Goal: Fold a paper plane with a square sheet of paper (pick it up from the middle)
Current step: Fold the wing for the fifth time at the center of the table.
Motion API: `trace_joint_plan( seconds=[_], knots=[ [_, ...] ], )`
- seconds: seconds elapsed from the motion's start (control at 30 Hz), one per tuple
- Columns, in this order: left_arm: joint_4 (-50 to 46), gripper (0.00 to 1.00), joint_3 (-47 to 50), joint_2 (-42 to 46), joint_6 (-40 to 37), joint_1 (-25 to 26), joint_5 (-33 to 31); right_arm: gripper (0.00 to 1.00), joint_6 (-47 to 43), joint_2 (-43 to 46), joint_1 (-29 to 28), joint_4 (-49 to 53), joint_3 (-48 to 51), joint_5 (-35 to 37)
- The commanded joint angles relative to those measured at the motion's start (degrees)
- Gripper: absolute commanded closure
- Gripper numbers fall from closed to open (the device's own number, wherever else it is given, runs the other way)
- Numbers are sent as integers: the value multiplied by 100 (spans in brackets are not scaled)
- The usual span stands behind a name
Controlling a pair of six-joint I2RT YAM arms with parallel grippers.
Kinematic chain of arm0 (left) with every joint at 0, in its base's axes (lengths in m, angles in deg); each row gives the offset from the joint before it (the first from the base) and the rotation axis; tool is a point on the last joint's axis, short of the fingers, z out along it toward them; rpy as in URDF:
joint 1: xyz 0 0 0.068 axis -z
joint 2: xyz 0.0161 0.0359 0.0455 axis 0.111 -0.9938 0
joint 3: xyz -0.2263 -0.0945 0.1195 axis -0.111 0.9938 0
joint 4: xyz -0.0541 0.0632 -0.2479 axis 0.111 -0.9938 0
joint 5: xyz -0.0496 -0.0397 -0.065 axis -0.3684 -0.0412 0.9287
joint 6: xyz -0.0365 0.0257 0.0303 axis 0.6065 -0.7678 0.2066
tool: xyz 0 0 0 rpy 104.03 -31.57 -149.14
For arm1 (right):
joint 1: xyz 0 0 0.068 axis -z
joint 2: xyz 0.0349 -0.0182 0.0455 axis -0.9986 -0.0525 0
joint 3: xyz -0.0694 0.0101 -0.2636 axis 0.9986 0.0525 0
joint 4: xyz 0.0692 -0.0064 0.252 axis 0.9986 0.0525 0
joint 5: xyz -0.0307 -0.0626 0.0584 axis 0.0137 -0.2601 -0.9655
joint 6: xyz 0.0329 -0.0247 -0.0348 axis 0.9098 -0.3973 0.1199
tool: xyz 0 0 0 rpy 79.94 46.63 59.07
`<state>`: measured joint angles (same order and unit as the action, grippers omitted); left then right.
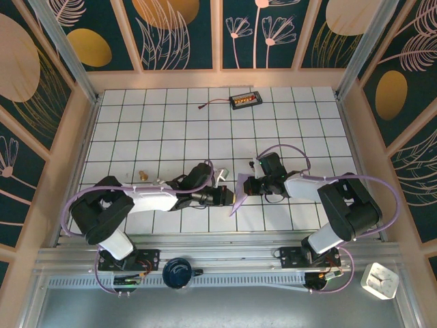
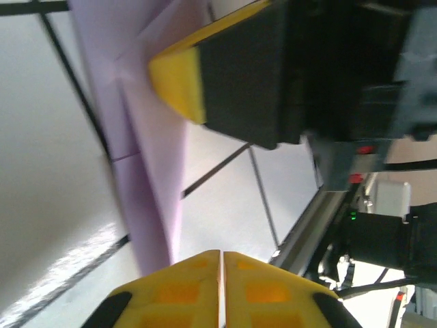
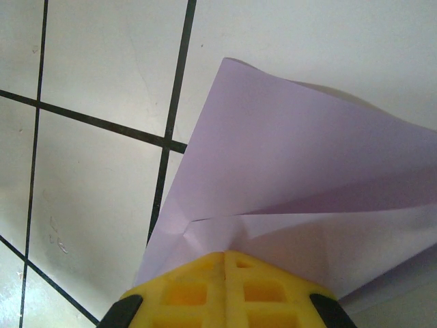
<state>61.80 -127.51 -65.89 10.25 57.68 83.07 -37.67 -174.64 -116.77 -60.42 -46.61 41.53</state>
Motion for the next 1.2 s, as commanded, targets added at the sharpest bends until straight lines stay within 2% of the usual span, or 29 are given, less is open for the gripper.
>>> trace_joint_plan(
  seconds=[0.0, 0.17, 0.43, 0.9, 1.17],
  knots=[
    [8, 96, -286, -86, -158, 210, 90, 98, -54, -202, 57, 217, 166, 262],
    [-87, 100, -535, -500, -283, 284, 104, 98, -60, -205, 57, 215, 161, 260],
    [-84, 100, -500, -997, -302, 279, -13, 98, -60, -210, 56, 213, 166, 260],
    [199, 100, -124, -1120, -173, 275, 17, 99, -62, -238, 57, 230, 148, 261],
    [402, 100, -56, -1206, -71, 277, 272, 99, -61, -236, 60, 232, 155, 269]
  ],
)
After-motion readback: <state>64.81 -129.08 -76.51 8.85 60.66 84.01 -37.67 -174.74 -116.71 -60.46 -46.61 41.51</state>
